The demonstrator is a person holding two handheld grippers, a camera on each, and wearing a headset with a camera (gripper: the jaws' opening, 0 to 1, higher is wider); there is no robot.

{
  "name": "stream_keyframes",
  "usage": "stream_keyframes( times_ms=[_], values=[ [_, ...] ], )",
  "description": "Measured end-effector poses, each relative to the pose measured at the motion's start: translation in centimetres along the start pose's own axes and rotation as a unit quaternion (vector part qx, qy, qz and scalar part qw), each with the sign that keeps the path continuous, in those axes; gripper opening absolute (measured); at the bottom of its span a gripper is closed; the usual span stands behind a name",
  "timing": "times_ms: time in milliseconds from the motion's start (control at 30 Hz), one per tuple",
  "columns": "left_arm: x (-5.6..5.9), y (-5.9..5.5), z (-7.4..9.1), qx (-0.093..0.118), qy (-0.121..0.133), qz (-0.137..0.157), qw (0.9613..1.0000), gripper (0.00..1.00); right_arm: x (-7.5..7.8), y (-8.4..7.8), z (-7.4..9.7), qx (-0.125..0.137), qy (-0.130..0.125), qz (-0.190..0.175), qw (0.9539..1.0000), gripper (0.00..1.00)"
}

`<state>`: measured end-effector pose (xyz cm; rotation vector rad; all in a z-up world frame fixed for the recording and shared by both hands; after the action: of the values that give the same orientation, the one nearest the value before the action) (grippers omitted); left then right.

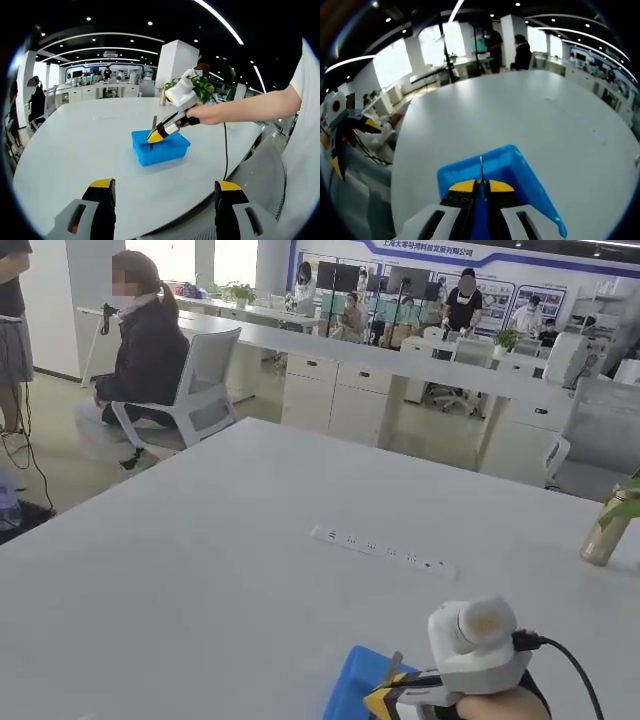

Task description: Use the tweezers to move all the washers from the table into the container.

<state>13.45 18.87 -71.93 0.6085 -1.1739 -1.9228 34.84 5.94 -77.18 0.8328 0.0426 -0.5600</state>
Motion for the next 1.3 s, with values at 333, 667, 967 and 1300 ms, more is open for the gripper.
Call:
stream_keyframes(
  times_ms=[333, 667, 967, 1300],
  values=[
    [0.3, 1.2, -0.2, 0.044, -0.022, 0.036, 0.9981, 0.75, -1.5, -0.3, 3.9, 0.042, 0.004, 0.012, 0.9991, 0.04],
    [0.7, 2.5, -1.3, 0.054, -0.071, 0.020, 0.9958, 0.50, -6.1, -1.4, 7.7, 0.062, 0.056, 0.027, 0.9961, 0.04],
    [1.8, 4.7, -3.1, 0.043, -0.129, -0.049, 0.9894, 0.33, -8.6, -4.7, 8.1, 0.024, 0.077, 0.063, 0.9948, 0.03],
    [3.7, 7.1, -5.3, 0.039, -0.188, -0.126, 0.9734, 0.20, -10.1, -6.7, 7.5, -0.032, 0.082, 0.140, 0.9863, 0.02]
  ],
)
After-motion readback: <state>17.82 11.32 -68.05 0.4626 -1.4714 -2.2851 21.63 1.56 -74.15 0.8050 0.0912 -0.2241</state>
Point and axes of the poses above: the centre of the closed fingertips' face, and the gripper's own axes: z roughly backward along the fingers, x roughly to its right, y roughly out of its top, the point moved 6 cm from there along z, roughly backward along the fingers, and after that the axes turned 10 degrees about -z, right-handed, at the moved point
